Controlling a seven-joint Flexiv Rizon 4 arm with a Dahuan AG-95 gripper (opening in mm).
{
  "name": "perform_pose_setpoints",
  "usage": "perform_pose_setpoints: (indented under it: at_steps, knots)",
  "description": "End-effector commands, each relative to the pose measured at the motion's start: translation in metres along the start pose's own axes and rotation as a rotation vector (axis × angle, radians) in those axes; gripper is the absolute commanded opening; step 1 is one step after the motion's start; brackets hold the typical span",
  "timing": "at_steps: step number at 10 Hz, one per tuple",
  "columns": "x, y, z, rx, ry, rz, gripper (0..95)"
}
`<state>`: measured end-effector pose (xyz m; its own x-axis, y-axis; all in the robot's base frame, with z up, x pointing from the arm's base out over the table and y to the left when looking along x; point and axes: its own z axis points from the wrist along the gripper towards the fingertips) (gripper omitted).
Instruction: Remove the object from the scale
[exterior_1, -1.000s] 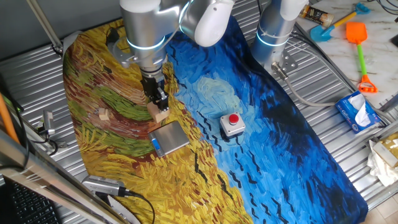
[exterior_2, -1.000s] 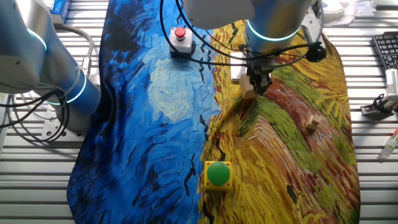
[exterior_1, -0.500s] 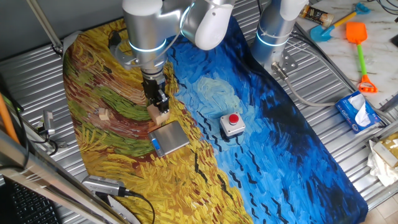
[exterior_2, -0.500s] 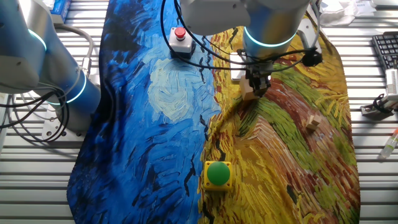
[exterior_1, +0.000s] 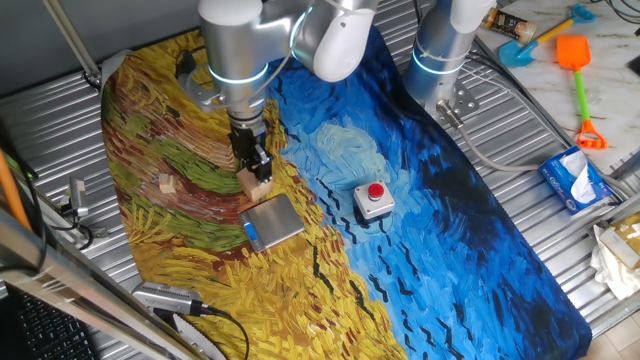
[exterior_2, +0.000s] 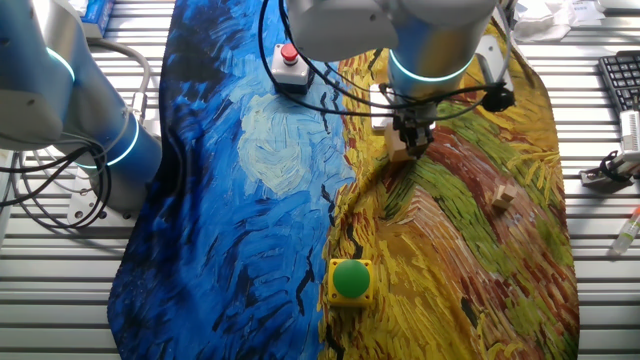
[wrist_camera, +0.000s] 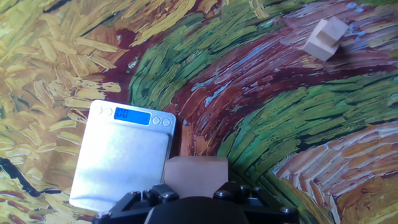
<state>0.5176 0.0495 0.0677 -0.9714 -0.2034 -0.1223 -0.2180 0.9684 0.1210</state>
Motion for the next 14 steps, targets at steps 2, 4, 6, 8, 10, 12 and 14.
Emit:
perform_pose_setpoints:
  at_steps: [2, 4, 6, 8, 10, 12, 14]
  knots:
    - [0.0009, 0.0002, 0.0018, -0.004, 0.000, 0.004, 0.0]
    - [0.0010, 0.0000, 0.0017, -0.018, 0.016, -0.004, 0.0]
    - [0.0017, -0.0011, 0.0006, -0.026, 0.036, -0.025, 19.0]
    - [0.0021, -0.0016, 0.0000, -0.028, 0.048, -0.035, 38.0]
    - [0.0021, -0.0016, 0.0001, -0.029, 0.050, -0.039, 38.0]
    - [0.0021, -0.0016, 0.0001, -0.031, 0.055, -0.042, 38.0]
    - [0.0021, -0.0016, 0.0001, -0.037, 0.062, -0.050, 38.0]
